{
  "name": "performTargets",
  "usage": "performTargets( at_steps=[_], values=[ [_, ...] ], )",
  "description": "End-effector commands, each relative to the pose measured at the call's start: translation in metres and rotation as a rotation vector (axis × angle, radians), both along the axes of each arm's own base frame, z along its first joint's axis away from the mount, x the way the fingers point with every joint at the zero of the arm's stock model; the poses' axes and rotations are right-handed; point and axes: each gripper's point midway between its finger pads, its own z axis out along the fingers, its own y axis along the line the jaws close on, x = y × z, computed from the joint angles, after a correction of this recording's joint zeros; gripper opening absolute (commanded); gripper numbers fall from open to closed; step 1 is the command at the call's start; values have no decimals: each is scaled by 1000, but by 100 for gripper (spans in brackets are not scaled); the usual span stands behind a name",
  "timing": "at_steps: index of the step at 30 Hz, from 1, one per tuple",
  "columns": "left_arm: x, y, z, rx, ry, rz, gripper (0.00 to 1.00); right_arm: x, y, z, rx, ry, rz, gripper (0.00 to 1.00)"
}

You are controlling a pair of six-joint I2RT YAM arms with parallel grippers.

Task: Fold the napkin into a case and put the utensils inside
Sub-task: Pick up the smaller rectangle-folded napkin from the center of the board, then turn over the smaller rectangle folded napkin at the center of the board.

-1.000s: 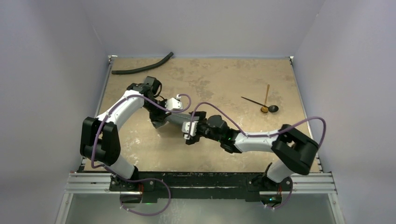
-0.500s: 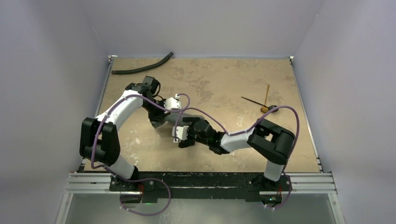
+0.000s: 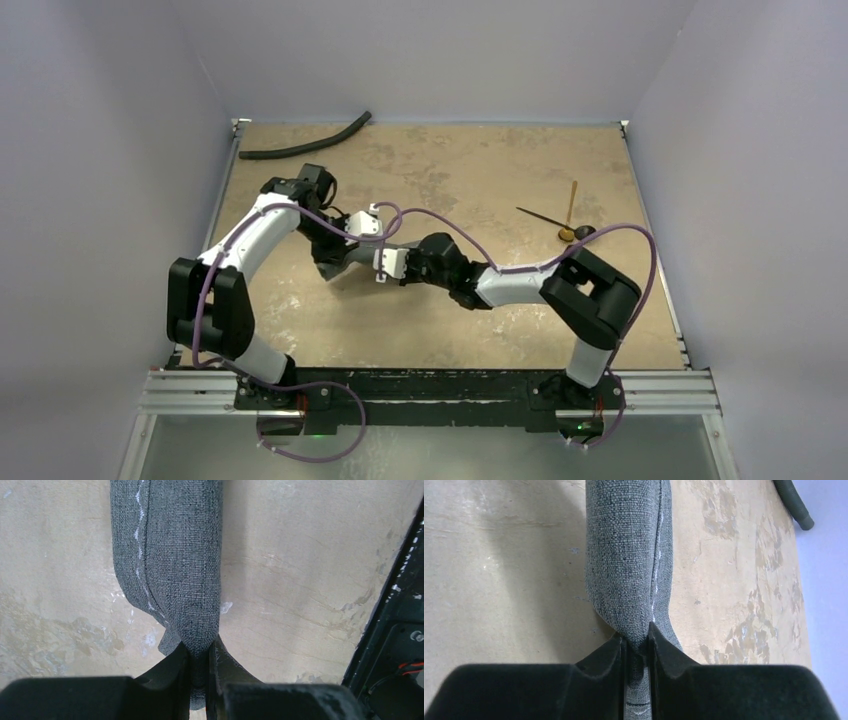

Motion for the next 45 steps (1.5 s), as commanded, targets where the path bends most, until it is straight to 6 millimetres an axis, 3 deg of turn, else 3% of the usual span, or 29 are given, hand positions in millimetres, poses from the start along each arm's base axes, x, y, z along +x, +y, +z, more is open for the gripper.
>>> performTargets(
  at_steps=[1,4,6,12,16,19,25,28,32,34,39,43,45],
  values=[
    [-2,-6,27,-58,-34,-43,0,-10,0,17,5,63,75,18],
    [-8,-8,37,-73,-9,-83,0,-33,-3,28,-10,189,183,18],
    [-15,-11,43,-89,28,-106,0,-59,-11,28,-77,370,270,18],
    [-57,-28,34,-197,258,-146,0,-125,-55,20,-242,798,380,18],
    [-80,-38,20,-239,390,-131,0,-150,-68,19,-234,907,429,20],
    [-98,-36,7,-227,457,-143,0,-157,-76,13,-245,945,429,23],
    [-122,-31,-15,-173,549,-205,0,-138,-82,14,-183,970,430,28],
    [-124,-27,-29,-157,597,-238,0,-123,-83,-6,-229,1047,410,28],
    [-120,-24,-49,-142,660,-266,0,-104,-90,-50,-306,1143,371,26],
    [-113,-26,-55,-149,674,-267,0,-92,-92,-57,-306,1148,344,25],
    [-83,-29,-70,-143,662,-225,0,-56,-93,-49,-267,1080,294,27],
    [-53,-21,-82,-107,599,-155,3,-49,-94,-50,-271,1047,292,29],
    [-41,-18,-88,-85,565,-120,13,-47,-95,-56,-284,1044,289,29]
  ],
)
